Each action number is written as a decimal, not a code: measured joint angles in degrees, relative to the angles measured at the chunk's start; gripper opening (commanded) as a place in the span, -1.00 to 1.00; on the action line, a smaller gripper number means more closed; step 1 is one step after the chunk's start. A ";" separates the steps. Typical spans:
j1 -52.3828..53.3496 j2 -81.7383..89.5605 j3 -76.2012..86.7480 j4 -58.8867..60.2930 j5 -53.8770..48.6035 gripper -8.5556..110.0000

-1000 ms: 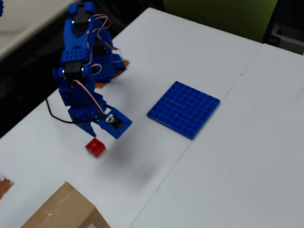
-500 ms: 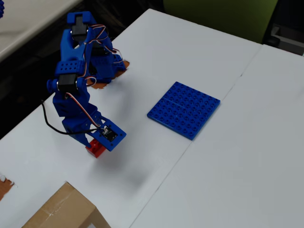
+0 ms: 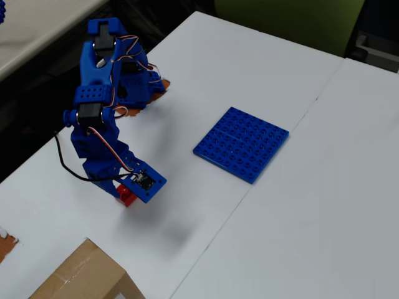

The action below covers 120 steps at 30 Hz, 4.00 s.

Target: Pick up the 2x2 red block and go up the 8x8 blue block.

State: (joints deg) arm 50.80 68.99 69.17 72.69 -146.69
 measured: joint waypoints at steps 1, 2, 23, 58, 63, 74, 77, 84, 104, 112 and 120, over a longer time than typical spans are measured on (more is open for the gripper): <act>0.18 0.00 0.00 0.00 -0.44 -0.39; 0.44 0.00 0.00 0.00 -0.62 -0.38; 1.58 -2.72 0.00 -3.08 -2.11 -0.41; 0.79 -2.02 0.44 -0.79 -5.80 -0.85; -1.67 2.46 0.44 2.72 -5.89 -0.85; -7.47 11.69 0.44 6.15 -7.29 -0.85; -9.14 14.41 0.44 6.50 -7.38 -0.85; -13.27 21.18 0.97 7.73 -10.28 -0.85; -34.98 29.71 3.16 9.67 -18.63 -0.85; -41.66 29.79 3.16 9.67 -22.94 -0.85; -47.29 25.14 0.44 11.34 -26.72 -0.85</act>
State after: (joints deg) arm 3.52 94.13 69.61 84.02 -173.41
